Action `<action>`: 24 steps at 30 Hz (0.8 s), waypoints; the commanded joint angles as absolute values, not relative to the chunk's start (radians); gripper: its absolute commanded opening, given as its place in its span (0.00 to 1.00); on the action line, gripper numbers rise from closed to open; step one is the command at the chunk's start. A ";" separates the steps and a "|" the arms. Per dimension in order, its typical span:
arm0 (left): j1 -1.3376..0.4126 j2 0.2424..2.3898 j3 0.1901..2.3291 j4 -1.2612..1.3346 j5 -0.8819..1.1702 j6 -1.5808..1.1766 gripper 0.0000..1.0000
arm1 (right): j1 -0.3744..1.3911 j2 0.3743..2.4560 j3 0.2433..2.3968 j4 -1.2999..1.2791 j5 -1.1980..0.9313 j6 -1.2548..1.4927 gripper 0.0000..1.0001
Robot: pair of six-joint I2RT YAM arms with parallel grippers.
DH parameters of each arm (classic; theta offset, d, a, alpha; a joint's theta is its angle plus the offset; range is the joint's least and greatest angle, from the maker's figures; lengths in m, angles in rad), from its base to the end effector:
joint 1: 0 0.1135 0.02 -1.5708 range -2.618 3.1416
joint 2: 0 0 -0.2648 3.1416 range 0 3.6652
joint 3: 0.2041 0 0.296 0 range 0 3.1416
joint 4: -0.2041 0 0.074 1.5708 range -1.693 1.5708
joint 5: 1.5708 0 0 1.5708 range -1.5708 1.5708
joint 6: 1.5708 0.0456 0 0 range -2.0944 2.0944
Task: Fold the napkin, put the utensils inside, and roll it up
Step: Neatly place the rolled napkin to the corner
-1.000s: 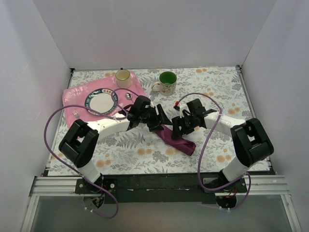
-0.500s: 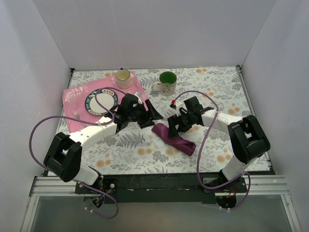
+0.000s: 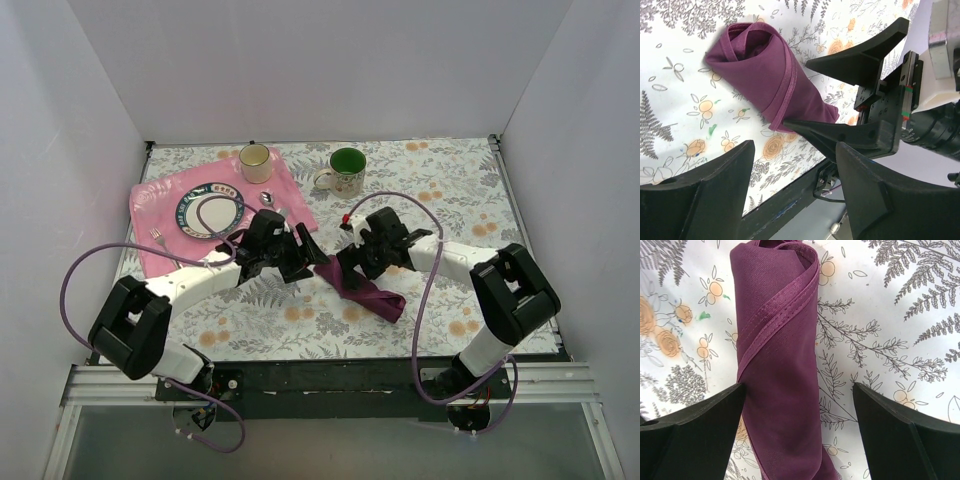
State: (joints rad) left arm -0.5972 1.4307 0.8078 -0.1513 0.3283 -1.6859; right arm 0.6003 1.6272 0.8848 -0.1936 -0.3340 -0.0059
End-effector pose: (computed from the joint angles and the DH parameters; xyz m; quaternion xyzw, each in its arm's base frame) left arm 0.2706 -0.2018 0.1734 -0.4167 0.8107 -0.4106 0.0223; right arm 0.2874 0.2148 0.1319 -0.3291 0.8786 0.2411 0.2480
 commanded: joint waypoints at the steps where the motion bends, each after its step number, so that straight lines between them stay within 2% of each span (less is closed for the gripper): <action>1: -0.586 1.330 0.776 -0.159 0.290 -1.701 0.66 | 0.663 1.623 0.844 -0.230 -0.126 -0.008 0.96; 10: -0.555 1.273 0.755 -0.187 0.270 -1.697 0.66 | 0.758 1.634 0.830 -0.229 0.044 0.024 0.99; 15: -0.551 1.275 0.750 -0.184 0.282 -1.697 0.66 | 0.759 1.629 0.842 -0.230 0.018 0.031 0.95; 18: -0.549 1.279 0.752 -0.180 0.288 -1.695 0.66 | 0.755 1.634 0.832 -0.206 -0.057 0.054 0.88; 19: -0.549 1.282 0.753 -0.176 0.291 -1.694 0.66 | 0.752 1.637 0.824 -0.195 -0.089 0.064 0.82; 21: -0.548 1.287 0.755 -0.176 0.295 -1.694 0.66 | 0.744 1.655 0.812 -0.180 -0.110 0.090 0.75; 22: -0.548 1.289 0.755 -0.173 0.301 -1.695 0.66 | 0.741 1.661 0.810 -0.169 -0.126 0.098 0.68; 24: -0.548 1.290 0.755 -0.172 0.302 -1.694 0.66 | 0.738 1.667 0.801 -0.153 -0.138 0.115 0.59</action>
State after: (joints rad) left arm -0.5533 1.3071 0.7597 -0.1787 0.2920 -1.6989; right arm 0.7448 1.6138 0.8524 -0.1364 -0.0628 0.0505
